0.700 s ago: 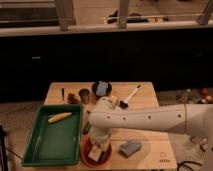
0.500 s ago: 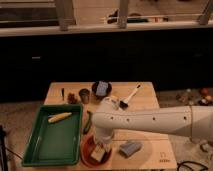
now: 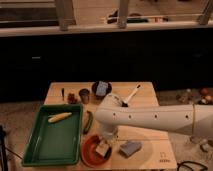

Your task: Wipe red bowl with eraser

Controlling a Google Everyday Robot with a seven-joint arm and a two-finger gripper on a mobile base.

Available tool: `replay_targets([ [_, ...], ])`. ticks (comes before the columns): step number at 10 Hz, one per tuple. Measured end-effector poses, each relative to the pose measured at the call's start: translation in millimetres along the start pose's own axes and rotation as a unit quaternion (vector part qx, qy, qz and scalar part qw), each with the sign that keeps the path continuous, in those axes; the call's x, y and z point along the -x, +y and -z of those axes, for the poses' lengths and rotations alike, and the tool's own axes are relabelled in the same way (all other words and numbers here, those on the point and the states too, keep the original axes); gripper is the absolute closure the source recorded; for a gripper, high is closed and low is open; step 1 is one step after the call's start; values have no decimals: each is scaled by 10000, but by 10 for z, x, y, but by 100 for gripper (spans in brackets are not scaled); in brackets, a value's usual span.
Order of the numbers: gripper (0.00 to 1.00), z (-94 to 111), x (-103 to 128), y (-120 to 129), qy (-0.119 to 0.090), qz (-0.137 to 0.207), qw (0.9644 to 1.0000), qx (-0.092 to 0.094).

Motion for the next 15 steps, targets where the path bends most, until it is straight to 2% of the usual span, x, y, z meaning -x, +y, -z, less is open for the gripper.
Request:
replay_targets([
  [3,100,40,-23,-267,78,312,9995,-34],
  [6,100,29,199,-581,-12,827,9965,-123],
  [8,100,10,348,-641,-99,1035,9944,-169],
  [10,100,-14,504,-565,-171,1130,9934,-134],
  [12,100,-13,639,-385,-217,1083,9939,-49],
  [15,100,26,588,-17,-225,735,9970,114],
])
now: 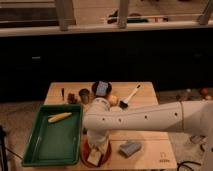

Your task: Wipe red bowl with eraser

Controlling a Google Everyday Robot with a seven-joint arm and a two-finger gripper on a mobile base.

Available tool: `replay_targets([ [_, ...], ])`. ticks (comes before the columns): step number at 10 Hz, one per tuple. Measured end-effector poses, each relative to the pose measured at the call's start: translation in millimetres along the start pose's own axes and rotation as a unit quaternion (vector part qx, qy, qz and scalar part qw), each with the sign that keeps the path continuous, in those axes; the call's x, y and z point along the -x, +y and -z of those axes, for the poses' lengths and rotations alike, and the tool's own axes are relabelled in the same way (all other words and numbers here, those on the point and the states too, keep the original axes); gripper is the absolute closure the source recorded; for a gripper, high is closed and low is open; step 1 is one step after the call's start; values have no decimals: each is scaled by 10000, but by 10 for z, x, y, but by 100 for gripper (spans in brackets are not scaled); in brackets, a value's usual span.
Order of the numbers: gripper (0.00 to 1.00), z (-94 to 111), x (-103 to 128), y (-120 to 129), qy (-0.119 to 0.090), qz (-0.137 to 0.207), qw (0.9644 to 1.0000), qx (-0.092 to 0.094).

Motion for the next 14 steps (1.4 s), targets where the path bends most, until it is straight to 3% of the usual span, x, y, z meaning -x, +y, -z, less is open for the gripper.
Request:
replay_targets([
  [4,100,78,-196,272,183,-398,9990,49],
  [8,100,122,-550,140,397,-437,9982,-102],
  [11,100,86,-618,-109,418,-200,9987,-210],
  [14,100,28,-440,-451,311,314,9986,-303],
])
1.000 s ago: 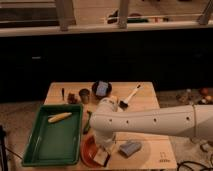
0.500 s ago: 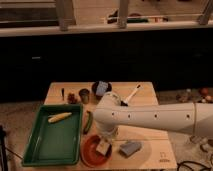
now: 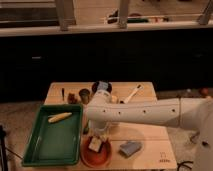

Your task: Wipe red bowl with eraser

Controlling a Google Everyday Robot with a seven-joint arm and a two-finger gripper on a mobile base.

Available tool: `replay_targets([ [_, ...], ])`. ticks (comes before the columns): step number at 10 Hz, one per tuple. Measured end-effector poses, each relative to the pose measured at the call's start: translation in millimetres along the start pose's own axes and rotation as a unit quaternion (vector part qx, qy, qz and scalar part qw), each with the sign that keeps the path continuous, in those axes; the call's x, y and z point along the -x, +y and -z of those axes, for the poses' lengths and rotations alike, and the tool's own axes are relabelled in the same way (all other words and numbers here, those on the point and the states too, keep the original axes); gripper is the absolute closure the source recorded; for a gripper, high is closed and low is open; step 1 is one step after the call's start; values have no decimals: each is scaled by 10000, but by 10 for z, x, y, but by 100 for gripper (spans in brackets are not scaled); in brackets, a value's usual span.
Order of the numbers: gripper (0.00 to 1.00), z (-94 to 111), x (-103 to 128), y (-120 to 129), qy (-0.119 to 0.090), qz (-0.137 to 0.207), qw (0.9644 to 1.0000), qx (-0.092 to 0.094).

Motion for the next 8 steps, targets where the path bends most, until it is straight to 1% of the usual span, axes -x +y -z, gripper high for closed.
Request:
replay_targets([
  [1,100,-16,78,-88,-50,142,9999,-34],
  [2,100,-40,180,-114,-125,282,9995,-45],
  [4,100,-72,309,-57,-249,348,9991,-38],
  [6,100,-110,370,99,-361,250,9990,-14],
  [8,100,-93,380,279,-369,56,9993,36],
])
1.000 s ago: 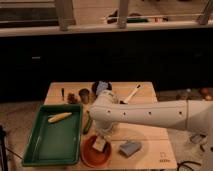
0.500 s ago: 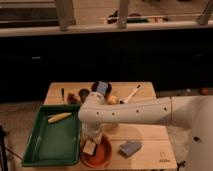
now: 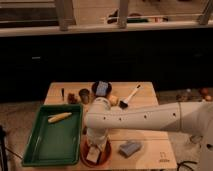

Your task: Wipe red bowl with eraser

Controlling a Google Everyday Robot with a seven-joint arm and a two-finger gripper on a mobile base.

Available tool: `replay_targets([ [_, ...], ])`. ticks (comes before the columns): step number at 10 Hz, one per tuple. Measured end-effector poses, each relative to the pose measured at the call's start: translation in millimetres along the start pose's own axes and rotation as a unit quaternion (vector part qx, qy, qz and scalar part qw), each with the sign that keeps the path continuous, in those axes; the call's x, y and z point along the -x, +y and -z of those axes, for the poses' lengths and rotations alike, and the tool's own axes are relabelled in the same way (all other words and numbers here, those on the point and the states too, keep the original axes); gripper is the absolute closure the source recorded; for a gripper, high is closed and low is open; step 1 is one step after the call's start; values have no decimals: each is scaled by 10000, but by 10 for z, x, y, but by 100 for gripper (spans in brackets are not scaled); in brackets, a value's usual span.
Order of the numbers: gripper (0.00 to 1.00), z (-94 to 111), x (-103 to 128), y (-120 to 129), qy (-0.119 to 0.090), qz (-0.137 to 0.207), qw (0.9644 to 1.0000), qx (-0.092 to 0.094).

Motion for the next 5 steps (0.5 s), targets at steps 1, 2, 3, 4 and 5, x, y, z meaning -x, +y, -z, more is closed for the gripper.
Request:
replay_targets([
  [1,100,64,-25,194,69,-270,9996,13],
  [2,100,109,-36,224,130,-360,9993,-10],
  [3,100,146,-58,247,189,-408,9990,-22],
  [4,100,177,-86,237,246,-425,9988,-32],
  [5,100,205,-107,200,293,-417,9987,-53],
])
